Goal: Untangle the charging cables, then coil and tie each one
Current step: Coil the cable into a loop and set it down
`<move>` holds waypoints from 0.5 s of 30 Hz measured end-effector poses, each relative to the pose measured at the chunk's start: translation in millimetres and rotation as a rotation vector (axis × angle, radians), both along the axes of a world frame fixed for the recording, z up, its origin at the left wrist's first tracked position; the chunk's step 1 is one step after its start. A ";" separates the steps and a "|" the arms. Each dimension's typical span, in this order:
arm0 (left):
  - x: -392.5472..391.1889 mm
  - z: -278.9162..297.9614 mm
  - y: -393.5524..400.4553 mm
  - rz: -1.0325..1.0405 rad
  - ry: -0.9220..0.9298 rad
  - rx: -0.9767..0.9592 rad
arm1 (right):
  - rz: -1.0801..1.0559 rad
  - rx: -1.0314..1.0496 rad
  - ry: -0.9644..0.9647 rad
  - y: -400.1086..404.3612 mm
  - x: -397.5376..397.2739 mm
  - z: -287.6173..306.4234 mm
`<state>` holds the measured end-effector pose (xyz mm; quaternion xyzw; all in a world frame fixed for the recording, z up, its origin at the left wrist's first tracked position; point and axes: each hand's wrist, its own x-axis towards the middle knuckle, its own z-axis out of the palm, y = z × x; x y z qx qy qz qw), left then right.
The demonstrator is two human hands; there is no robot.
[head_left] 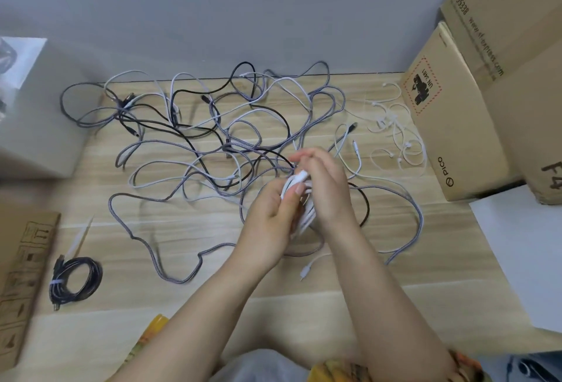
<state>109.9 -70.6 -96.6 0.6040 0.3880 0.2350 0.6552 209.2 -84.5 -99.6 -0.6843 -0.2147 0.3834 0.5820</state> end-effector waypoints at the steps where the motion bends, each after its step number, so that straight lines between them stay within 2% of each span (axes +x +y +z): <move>1: 0.3 -2.3 1.7 0.026 0.024 -0.003 | 0.021 -0.019 -0.045 6.2 14.8 -3.0; 4: -2.7 -9.7 3.7 0.073 0.098 -0.011 | -0.113 -0.116 -0.227 29.9 73.5 -20.9; 8: -3.4 -17.7 3.8 0.083 0.163 -0.037 | -0.225 -0.598 -0.475 42.9 142.1 -64.9; 11: -1.4 -21.1 3.0 0.062 0.193 -0.017 | -0.142 -0.908 -0.588 31.9 160.4 -93.5; 15: -0.7 -23.4 5.1 0.060 0.217 -0.020 | -0.130 -0.964 -0.657 26.0 164.8 -113.5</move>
